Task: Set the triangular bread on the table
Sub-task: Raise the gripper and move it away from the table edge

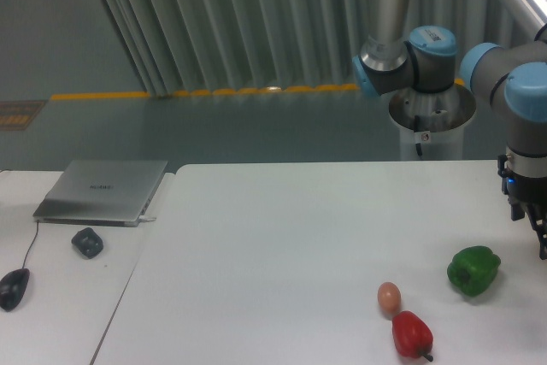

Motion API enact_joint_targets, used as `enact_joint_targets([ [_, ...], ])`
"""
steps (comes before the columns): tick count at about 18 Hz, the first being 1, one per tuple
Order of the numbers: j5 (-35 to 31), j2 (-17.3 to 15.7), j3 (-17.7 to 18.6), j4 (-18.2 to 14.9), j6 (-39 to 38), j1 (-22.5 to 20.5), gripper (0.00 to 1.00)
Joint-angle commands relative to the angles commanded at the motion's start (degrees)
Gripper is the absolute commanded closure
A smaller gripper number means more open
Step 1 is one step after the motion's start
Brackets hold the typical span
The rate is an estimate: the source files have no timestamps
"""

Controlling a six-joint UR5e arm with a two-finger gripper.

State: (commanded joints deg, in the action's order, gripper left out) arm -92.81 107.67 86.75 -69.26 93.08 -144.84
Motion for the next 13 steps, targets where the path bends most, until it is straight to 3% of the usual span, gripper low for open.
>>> enact_joint_targets([
  [13,0.8,-0.2,0.9,-0.3,0.7,-3.3,0.00],
])
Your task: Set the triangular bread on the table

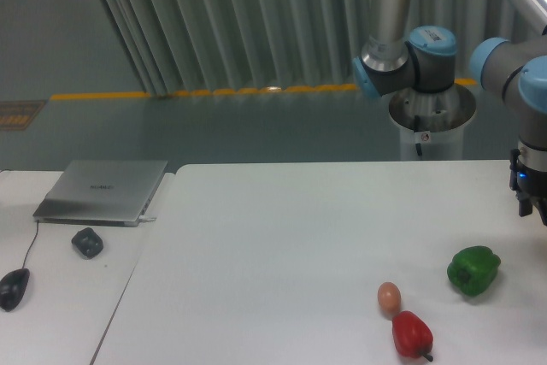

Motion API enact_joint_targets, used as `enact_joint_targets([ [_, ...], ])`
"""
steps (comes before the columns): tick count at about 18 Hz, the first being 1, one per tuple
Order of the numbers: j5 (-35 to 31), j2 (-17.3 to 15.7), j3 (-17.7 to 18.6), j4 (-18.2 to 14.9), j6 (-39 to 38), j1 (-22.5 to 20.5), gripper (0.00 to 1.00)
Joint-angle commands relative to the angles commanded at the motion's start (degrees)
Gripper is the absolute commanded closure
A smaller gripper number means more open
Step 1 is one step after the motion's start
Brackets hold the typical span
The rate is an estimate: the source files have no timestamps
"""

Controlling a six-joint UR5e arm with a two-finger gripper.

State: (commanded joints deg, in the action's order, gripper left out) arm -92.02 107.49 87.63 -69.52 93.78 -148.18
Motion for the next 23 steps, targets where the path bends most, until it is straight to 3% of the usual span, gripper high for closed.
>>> enact_joint_targets([
  [5,0.0,-1.1,-0.6,0.3,15.3,-5.1,0.00],
  [9,0.2,-0.5,-0.9,2.5,18.5,-8.3,0.00],
  [13,0.3,0.9,-1.2,4.6,15.8,-12.3,0.00],
  [18,1.1,3.5,-3.3,4.7,4.9,-15.6,0.00],
  [23,1.3,5.0,-4.3,4.7,0.2,-17.0,0.00],
])
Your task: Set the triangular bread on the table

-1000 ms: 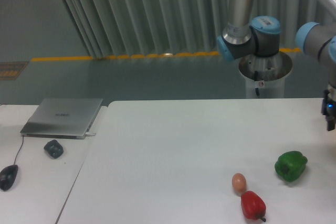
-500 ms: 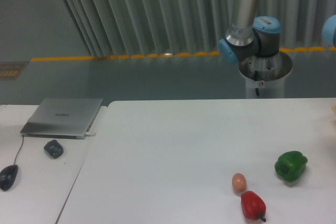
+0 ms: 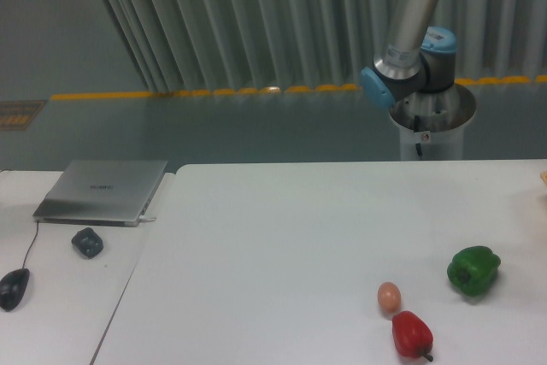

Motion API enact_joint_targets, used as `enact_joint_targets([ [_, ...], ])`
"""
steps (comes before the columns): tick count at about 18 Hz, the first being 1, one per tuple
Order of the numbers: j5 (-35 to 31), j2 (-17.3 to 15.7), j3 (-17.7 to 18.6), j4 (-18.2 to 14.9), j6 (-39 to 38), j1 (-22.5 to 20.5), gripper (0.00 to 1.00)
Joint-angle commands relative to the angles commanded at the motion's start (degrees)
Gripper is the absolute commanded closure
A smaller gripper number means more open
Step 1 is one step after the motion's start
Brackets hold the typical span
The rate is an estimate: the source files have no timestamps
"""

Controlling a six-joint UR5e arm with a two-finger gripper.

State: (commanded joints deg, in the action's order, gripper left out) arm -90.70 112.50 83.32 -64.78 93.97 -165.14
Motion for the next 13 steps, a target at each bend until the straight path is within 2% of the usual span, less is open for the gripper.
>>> enact_joint_targets([
  [4,2.2,1.2,0.2,0.1,-4.0,-1.2,0.00],
  [13,2.2,3.0,0.5,0.1,-3.7,-1.3,0.00],
])
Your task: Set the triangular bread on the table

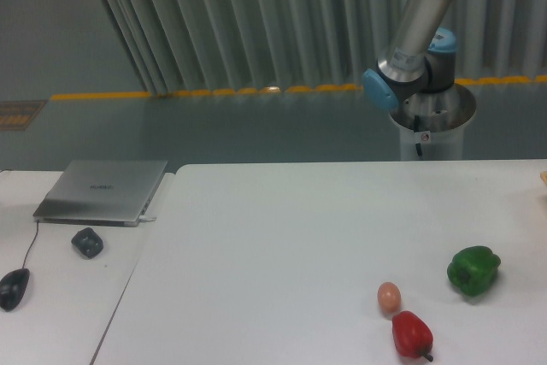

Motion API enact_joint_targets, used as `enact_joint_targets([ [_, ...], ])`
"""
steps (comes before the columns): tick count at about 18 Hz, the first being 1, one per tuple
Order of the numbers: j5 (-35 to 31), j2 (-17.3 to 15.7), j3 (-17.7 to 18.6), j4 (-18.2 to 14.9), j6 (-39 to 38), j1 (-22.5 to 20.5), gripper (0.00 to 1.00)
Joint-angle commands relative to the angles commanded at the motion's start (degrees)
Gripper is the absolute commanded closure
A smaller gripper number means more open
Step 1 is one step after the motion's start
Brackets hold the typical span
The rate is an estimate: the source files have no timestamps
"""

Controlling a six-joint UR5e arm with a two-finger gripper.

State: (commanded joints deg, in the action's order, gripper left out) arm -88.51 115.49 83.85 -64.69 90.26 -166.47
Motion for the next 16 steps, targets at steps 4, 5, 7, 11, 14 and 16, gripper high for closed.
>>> enact_joint_targets([
  [4,0.1,0.4,0.3,0.1,0.1,-0.2,0.00],
  [5,0.1,0.4,0.3,0.1,0.0,-0.1,0.00],
  [7,0.0,1.1,0.3,0.2,-0.5,0.1,0.00],
  [11,0.0,2.2,-0.3,2.0,-0.4,0.2,0.00],
  [14,0.0,3.1,-0.5,2.6,-0.3,0.2,0.00],
  [16,-0.1,3.2,-0.6,2.7,-0.4,0.2,0.00],
])
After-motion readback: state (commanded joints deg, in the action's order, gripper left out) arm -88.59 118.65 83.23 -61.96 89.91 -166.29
